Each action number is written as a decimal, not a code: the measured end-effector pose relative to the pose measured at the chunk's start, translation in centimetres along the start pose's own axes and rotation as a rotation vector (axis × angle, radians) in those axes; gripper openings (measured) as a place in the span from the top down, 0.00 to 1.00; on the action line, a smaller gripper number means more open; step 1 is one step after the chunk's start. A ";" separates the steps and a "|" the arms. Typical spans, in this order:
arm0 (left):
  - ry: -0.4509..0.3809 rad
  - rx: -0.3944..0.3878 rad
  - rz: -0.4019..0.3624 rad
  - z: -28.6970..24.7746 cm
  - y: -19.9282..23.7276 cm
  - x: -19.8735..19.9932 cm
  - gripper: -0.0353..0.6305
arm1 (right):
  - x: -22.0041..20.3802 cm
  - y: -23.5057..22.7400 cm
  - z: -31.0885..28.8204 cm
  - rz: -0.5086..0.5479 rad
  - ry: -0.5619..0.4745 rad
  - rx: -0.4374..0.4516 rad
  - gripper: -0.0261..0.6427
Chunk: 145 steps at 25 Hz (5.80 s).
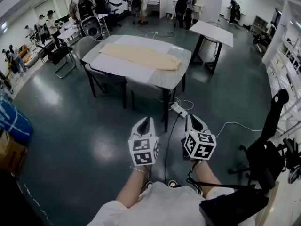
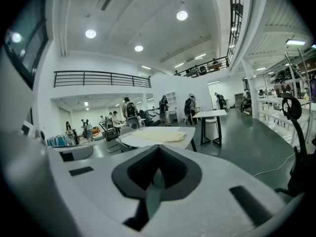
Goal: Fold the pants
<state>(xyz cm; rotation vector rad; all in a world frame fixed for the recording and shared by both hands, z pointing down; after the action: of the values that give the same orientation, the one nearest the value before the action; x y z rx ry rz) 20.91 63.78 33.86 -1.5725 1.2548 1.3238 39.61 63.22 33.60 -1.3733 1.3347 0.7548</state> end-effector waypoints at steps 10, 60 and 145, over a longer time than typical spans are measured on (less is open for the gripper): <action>0.008 -0.006 -0.001 0.7 1.8 -0.5 0.93 | -1.1 1.4 -0.5 -0.015 0.024 -0.003 0.97; 0.097 0.039 0.032 -38.5 26.4 3.7 0.93 | 3.3 -1.7 -44.4 -0.120 0.178 -0.145 0.97; 0.412 -0.374 -0.202 -81.7 30.0 -4.6 0.93 | -6.5 -21.8 -76.4 -0.330 0.503 -0.624 0.76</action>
<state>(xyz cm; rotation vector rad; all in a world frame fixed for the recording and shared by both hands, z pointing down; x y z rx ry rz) 14.73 -19.77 57.92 -2.2621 1.0805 1.1879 42.98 -9.66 65.59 -2.3365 1.2335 0.6435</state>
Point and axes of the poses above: the fingertips, and each gripper's own axes: z backward along the fingers, y to its left, x out of its top, the point moved 3 cm from there along z, backward along the fingers, and after that the axes turned 4 degrees about -z, right-handed, at the moved point
